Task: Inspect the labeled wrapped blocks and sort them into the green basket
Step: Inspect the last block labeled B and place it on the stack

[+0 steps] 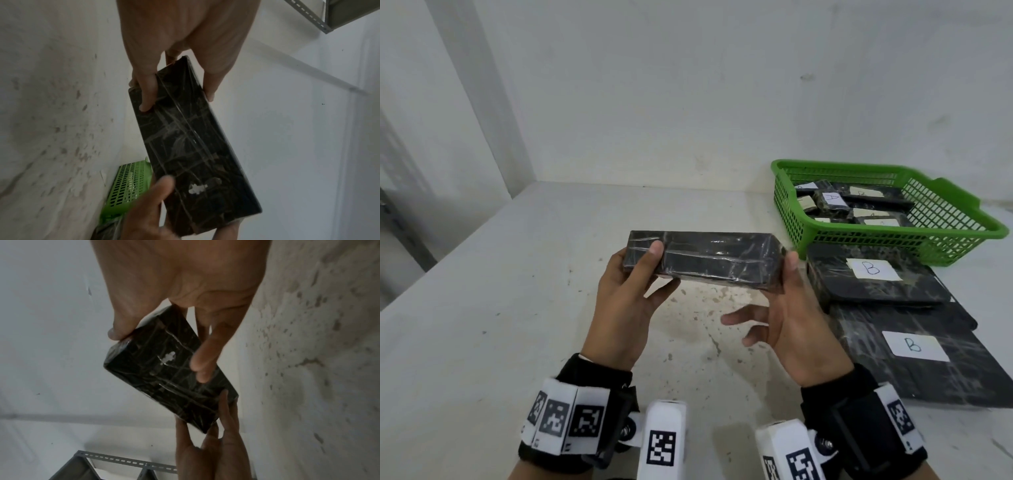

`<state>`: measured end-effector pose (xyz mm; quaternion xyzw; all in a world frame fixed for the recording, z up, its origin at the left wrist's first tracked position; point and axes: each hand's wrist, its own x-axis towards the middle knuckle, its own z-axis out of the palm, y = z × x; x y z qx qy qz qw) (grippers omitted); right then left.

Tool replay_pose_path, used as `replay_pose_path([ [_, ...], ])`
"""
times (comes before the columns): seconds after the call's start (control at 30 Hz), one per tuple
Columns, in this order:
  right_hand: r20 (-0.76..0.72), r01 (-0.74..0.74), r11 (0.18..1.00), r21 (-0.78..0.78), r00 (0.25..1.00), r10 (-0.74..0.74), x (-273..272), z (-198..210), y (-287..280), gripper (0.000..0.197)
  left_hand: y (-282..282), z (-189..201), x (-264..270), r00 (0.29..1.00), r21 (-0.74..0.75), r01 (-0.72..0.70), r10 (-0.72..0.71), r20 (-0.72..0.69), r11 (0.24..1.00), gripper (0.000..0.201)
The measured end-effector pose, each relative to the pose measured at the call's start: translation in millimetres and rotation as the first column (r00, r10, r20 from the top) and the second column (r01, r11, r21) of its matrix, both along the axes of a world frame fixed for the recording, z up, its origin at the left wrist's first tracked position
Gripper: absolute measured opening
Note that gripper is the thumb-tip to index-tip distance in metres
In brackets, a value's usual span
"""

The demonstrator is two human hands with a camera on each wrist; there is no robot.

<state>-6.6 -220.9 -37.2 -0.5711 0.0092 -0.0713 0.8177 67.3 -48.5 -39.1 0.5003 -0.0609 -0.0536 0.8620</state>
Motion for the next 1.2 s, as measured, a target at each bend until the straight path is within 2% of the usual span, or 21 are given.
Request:
replay_pose_path([
  [0.1, 0.057, -0.032, 0.990, 0.138, 0.998, 0.025, 1.0, 0.6, 1.1, 0.088, -1.6, -0.3, -0.5, 0.998, -0.016, 0.019, -0.019, -0.054, 1.000, 0.044],
  [0.17, 0.097, -0.029, 0.982, 0.184, 0.995, 0.011, 2.3, -1.0, -0.6, 0.078, -3.2, -1.0, -0.6, 0.996, 0.008, 0.058, -0.057, -0.074, 0.998, 0.048],
  [0.27, 0.154, -0.004, 0.990, 0.141, 0.988, -0.018, 2.2, -4.5, -3.6, 0.061, -3.9, -0.4, -2.6, 0.982, 0.039, 0.166, -0.162, -0.093, 0.985, 0.085],
  [0.33, 0.174, 0.049, 0.996, 0.073, 0.983, -0.061, 0.6, -5.3, -5.2, 0.059, -3.5, -2.3, -2.7, 0.971, 0.028, 0.217, -0.213, -0.104, 0.976, 0.114],
  [0.37, 0.184, 0.077, 0.996, 0.048, 0.979, -0.085, 0.0, -5.5, -5.7, 0.059, -3.2, -2.3, -2.9, 0.969, 0.052, 0.240, -0.236, -0.078, 0.969, 0.121],
  [0.4, 0.194, 0.099, 0.995, 0.028, 0.976, -0.103, -0.7, -5.6, -6.2, 0.058, -3.1, -1.3, -3.9, 0.966, 0.094, 0.260, -0.257, -0.041, 0.961, 0.121],
  [0.47, 0.220, 0.134, 0.991, -0.021, 0.967, -0.126, -2.6, -5.6, -7.3, 0.049, -2.8, 2.1, -8.6, 0.949, 0.180, 0.299, -0.312, 0.046, 0.937, 0.108],
  [0.53, 0.233, 0.188, 0.975, -0.115, 0.960, -0.157, -4.8, -3.4, -6.2, 0.035, -3.3, 3.9, -13.1, 0.900, 0.252, 0.382, -0.420, 0.115, 0.889, 0.093],
  [0.6, 0.232, 0.222, 0.957, -0.187, 0.957, -0.177, -5.6, -3.4, -5.3, 0.032, -4.2, 2.6, -16.7, 0.848, 0.315, 0.432, -0.500, 0.177, 0.845, 0.082],
  [0.7, 0.225, 0.141, 0.981, -0.132, 0.968, -0.109, -4.8, -2.3, -6.3, 0.036, -5.5, 3.0, -17.6, 0.864, 0.316, 0.372, -0.450, 0.225, 0.873, 0.064],
  [0.8, 0.192, 0.010, 1.000, -0.010, 0.981, -0.008, -4.0, 1.6, -5.7, 0.053, -3.9, 4.6, -15.9, 0.896, 0.252, 0.323, -0.381, 0.230, 0.912, 0.049],
  [1.03, 0.227, 0.141, 0.990, -0.007, 0.964, -0.136, -5.2, 0.3, -4.0, 0.038, -4.6, 3.3, -17.0, 0.904, 0.284, 0.294, -0.362, 0.228, 0.913, 0.049],
  [1.2, 0.210, 0.112, 0.994, 0.013, 0.971, -0.112, -6.2, 0.4, -5.0, 0.039, -7.0, 3.2, -17.8, 0.915, 0.261, 0.278, -0.338, 0.219, 0.924, 0.040],
])
